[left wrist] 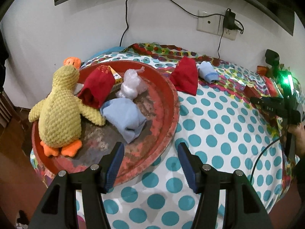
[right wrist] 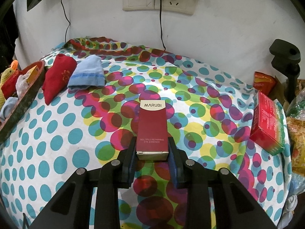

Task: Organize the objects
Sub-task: 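Carry the MARUBI box with the right tool onto the tray and release it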

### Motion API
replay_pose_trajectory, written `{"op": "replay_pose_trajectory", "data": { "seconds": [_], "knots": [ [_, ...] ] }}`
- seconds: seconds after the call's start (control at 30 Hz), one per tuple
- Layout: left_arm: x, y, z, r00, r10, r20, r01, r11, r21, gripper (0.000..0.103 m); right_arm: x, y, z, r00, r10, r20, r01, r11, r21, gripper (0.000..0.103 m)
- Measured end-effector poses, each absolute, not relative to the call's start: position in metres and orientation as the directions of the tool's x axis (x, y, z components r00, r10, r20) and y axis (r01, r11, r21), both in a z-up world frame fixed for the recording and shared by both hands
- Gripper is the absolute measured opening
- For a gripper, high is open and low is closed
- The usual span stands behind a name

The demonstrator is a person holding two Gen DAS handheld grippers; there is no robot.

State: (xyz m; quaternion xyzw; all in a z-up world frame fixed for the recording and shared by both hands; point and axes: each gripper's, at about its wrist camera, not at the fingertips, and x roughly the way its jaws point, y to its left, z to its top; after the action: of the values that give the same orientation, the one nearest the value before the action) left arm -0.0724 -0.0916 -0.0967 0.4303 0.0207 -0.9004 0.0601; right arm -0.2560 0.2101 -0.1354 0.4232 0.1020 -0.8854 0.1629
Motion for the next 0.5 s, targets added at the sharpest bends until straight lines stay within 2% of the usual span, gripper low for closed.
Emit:
{"op": "replay_pose_trajectory", "data": {
  "seconds": [0.2, 0.5],
  "knots": [
    [-0.056, -0.094, -0.091, -0.635, -0.101, -0.766, 0.117, -0.993, 0.033, 0.060, -0.256, 0.210, -0.135, -0.599, -0.177, -0.781, 0.361, -0.930, -0.065, 0.028],
    [-0.034, -0.114, -0.081, -0.661, -0.113, -0.742, 0.153, -0.988, 0.014, 0.060, -0.244, 0.200, -0.133, -0.568, -0.214, -0.794, 0.322, -0.946, 0.025, 0.028]
  ]
}}
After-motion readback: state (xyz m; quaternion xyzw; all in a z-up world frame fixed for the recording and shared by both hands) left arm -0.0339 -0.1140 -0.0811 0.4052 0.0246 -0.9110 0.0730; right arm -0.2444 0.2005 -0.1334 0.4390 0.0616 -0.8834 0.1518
